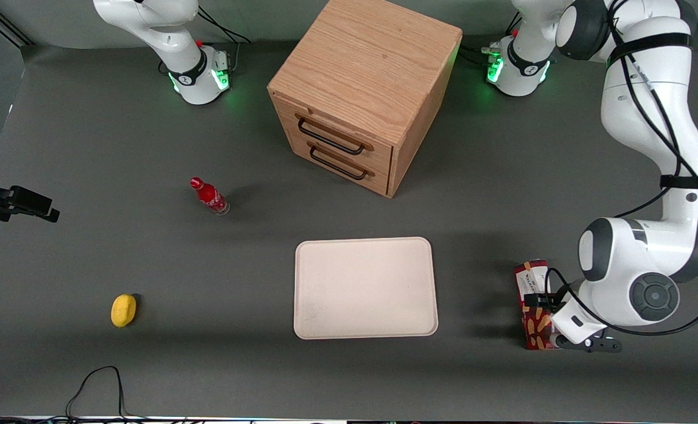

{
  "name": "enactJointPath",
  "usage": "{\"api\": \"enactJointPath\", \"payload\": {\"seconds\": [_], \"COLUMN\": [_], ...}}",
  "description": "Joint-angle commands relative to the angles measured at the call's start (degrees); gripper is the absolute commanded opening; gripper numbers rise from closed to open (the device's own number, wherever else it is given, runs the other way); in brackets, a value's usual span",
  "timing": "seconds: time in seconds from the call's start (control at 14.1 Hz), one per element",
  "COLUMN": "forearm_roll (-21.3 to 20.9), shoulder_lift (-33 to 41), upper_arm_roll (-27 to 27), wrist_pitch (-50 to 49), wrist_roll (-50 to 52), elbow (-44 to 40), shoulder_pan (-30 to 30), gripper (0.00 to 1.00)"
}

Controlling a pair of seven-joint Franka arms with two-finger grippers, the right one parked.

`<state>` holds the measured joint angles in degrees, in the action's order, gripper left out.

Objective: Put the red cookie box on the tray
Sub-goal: 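Lower the open left gripper over the end of the cookie box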

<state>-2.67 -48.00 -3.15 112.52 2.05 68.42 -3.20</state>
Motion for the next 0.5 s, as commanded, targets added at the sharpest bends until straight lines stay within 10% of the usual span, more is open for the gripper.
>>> {"api": "enactJointPath", "payload": {"seconds": [0.0, 0.21, 0.43], "forearm_roll": [-0.67, -0.67, -0.67], "shoulder_lift": [1.76, 1.68, 1.94], "upper_arm_roll": [0.34, 0.25, 0.34], "wrist_pitch": [3.66, 4.28, 4.28], "wrist_roll": [0.59, 0.68, 3.48], "elbow": [5.48, 6.29, 6.20], "shoulder_pan": [-0.41, -0.41, -0.41], "gripper": [1.00, 0.93, 0.17]}}
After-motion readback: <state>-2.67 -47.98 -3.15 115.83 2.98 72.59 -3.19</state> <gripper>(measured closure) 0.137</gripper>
